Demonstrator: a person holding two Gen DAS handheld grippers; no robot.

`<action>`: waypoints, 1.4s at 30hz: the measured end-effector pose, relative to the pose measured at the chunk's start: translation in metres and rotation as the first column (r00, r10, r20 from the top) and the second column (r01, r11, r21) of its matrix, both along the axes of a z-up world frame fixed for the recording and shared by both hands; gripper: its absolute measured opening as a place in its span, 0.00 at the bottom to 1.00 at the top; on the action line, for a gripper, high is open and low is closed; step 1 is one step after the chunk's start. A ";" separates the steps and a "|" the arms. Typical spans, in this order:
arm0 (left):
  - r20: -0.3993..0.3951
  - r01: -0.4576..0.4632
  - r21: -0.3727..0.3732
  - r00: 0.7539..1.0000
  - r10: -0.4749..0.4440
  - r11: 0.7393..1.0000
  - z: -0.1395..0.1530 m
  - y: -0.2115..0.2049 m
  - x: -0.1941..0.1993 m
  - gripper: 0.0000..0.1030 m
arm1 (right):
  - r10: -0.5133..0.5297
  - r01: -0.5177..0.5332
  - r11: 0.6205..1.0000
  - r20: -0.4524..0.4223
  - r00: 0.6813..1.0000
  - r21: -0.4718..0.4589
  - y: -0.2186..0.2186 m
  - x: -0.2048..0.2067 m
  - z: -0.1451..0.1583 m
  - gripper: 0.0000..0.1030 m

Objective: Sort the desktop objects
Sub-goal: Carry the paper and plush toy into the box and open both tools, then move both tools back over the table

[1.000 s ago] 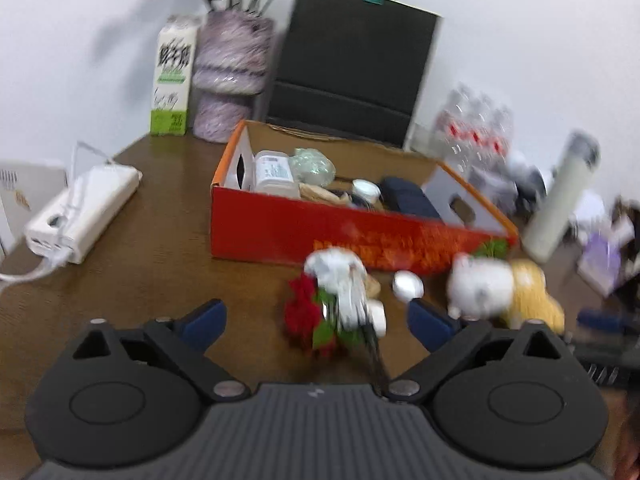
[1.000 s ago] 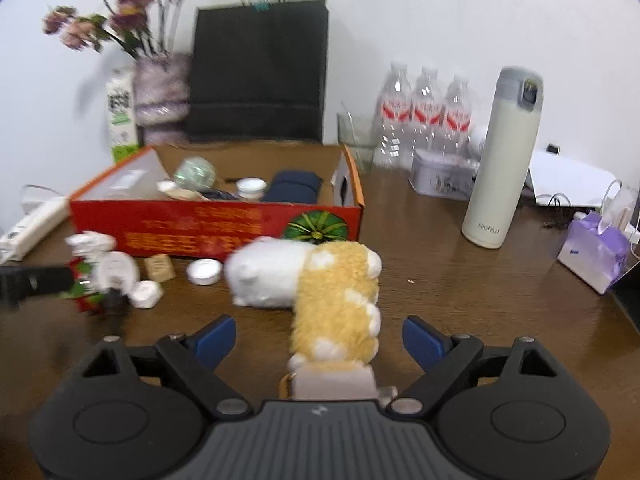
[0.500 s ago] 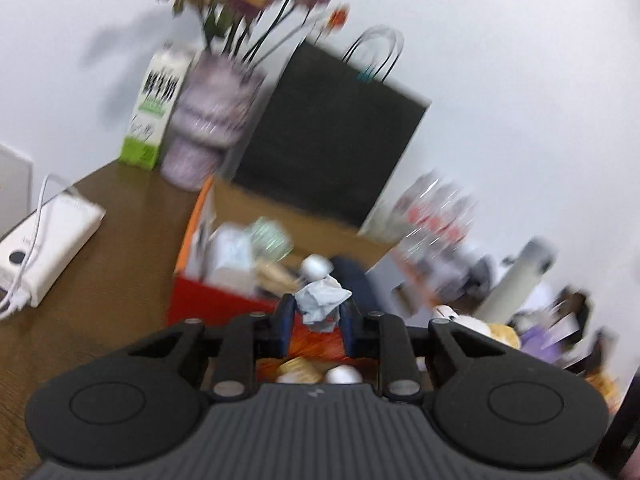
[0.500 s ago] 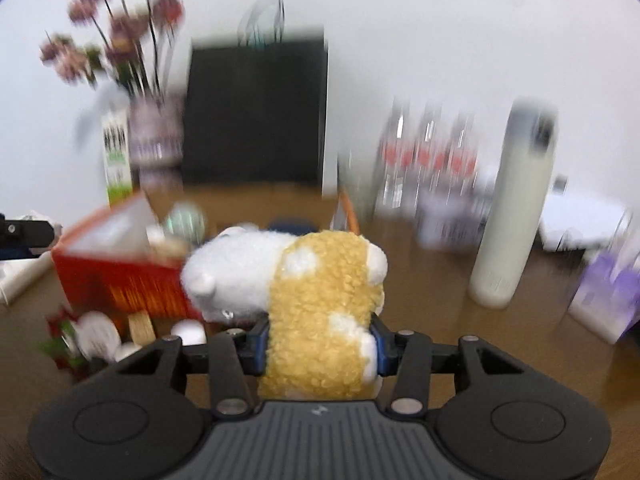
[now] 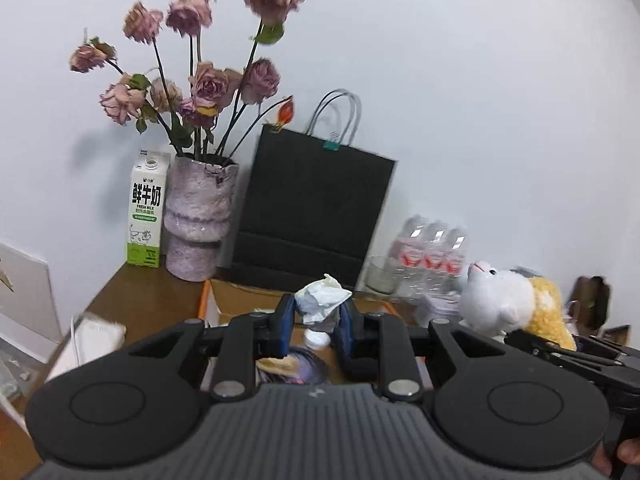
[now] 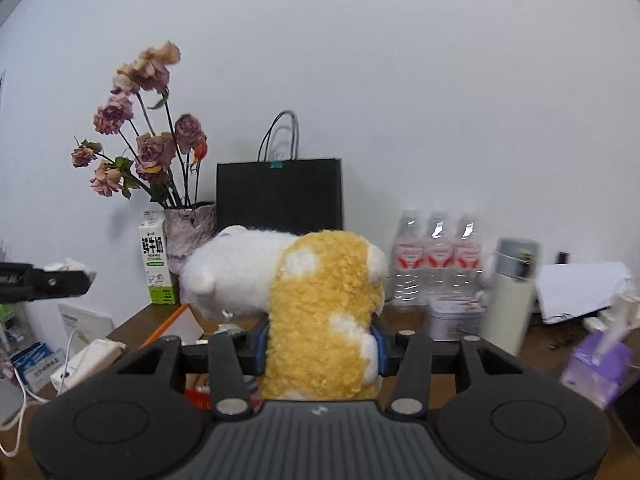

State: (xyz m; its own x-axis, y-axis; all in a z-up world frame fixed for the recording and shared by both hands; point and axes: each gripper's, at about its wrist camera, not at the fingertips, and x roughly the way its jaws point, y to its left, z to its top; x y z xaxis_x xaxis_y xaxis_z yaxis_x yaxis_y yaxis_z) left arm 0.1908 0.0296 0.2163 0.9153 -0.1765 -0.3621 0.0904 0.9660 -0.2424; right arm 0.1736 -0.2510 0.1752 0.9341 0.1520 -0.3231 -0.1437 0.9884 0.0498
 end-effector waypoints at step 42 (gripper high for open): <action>-0.335 -0.002 0.143 0.941 0.050 0.990 -0.120 -0.023 -0.007 1.00 | -0.015 0.010 1.000 -0.301 0.953 -0.019 0.023 0.019 -0.077 0.85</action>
